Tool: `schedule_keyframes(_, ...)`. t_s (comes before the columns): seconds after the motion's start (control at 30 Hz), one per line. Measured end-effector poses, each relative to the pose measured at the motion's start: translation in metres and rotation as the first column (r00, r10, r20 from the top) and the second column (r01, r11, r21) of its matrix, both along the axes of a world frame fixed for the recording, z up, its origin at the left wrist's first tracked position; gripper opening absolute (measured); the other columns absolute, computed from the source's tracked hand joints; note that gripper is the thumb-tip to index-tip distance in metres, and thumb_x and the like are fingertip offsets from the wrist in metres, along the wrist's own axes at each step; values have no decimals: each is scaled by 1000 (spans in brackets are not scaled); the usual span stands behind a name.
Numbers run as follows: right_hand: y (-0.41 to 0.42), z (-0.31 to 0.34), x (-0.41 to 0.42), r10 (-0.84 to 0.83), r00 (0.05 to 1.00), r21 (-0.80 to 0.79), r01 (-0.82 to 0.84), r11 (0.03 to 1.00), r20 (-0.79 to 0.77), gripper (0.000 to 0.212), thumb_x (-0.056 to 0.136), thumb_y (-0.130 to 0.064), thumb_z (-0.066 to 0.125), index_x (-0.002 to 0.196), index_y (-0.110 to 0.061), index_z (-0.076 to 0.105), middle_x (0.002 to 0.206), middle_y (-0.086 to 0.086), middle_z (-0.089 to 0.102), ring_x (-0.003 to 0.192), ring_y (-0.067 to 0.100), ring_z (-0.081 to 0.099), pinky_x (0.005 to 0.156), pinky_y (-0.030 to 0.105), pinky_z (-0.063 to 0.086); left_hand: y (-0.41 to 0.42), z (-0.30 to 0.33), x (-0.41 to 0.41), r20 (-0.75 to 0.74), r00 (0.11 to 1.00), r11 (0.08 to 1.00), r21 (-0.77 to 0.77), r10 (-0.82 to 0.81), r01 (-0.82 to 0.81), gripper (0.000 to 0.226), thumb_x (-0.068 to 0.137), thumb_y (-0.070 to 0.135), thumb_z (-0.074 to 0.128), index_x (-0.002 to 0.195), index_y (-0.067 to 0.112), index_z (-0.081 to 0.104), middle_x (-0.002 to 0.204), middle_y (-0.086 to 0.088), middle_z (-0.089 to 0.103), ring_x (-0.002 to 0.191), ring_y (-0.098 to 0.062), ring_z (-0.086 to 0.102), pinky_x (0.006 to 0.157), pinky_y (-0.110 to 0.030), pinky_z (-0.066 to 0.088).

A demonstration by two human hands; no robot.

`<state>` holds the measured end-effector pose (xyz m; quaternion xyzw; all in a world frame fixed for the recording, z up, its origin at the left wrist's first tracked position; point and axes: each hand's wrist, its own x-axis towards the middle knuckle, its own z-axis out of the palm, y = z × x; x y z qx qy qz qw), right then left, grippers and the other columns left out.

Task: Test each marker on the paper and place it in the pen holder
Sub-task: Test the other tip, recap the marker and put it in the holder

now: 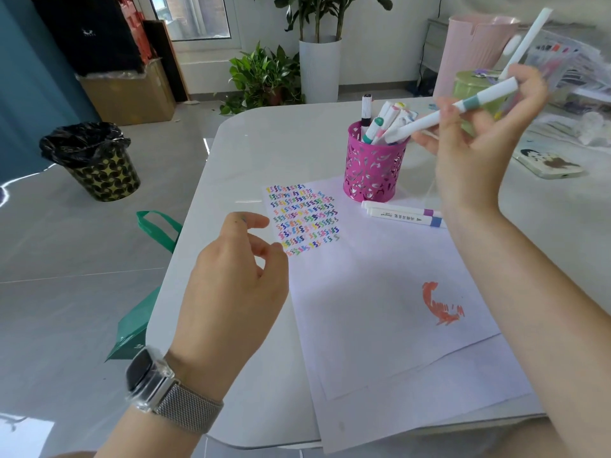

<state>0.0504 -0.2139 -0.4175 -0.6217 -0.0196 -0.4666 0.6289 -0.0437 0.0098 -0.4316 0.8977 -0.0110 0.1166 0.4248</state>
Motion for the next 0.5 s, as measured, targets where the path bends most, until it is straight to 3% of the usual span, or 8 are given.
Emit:
schedule_keyframes(0.07,-2,0,2,-32,999,-21,33,999,18,37,92,0,46,120,-14,27,122,-3,38,99,18,68,70,36,61,0,0,0,5,1000,1000,5,0,0,22,87,24,51,110,26,49,79,14,61,61,-13,65,60,-40,52)
schedule_keyframes(0.17,-2,-1,4,-11,1000,-109,14,994,26,35,93,-2,43,119,-21,30,129,22,41,102,17,67,69,34,61,-1,0,-1,7,1000,1000,11,-8,8,22,88,24,51,110,26,49,78,14,60,59,-12,65,59,-39,52)
schedule_keyframes(0.2,-2,-2,5,-7,1000,-171,10,985,18,33,94,-3,43,118,-24,33,127,23,45,101,16,67,69,35,61,-1,0,-1,7,1000,1000,14,-8,8,22,88,24,51,109,26,50,77,14,60,59,-12,65,58,-38,52)
schedule_keyframes(0.27,-2,-6,6,-52,998,-323,41,945,-24,26,97,-9,44,116,-25,45,114,15,58,98,13,67,74,37,59,-2,-1,-1,3,1000,1000,19,-11,11,22,88,24,51,110,26,50,78,14,61,59,-12,65,59,-39,52)
schedule_keyframes(0.33,-1,-11,8,-111,990,-447,62,892,-85,26,98,-13,45,118,-17,60,108,1,65,96,11,64,82,25,54,-2,0,-1,1,1000,1000,27,-15,15,22,88,24,50,110,26,50,78,14,61,59,-12,65,59,-39,52)
schedule_keyframes(0.4,-1,-16,10,-160,973,-527,48,849,-168,31,97,-14,46,121,-15,65,107,1,66,90,9,57,79,13,43,-2,0,-1,3,1000,999,28,-15,14,22,88,23,51,110,25,50,78,14,61,58,-13,65,59,-39,52)
schedule_keyframes(0.5,-1,-18,10,-199,929,-602,-31,798,-312,37,95,-12,48,129,-20,60,90,5,59,76,12,48,72,21,38,-2,0,0,1,1000,1000,28,-12,12,22,88,23,51,109,26,51,77,13,61,57,-13,65,59,-39,52)
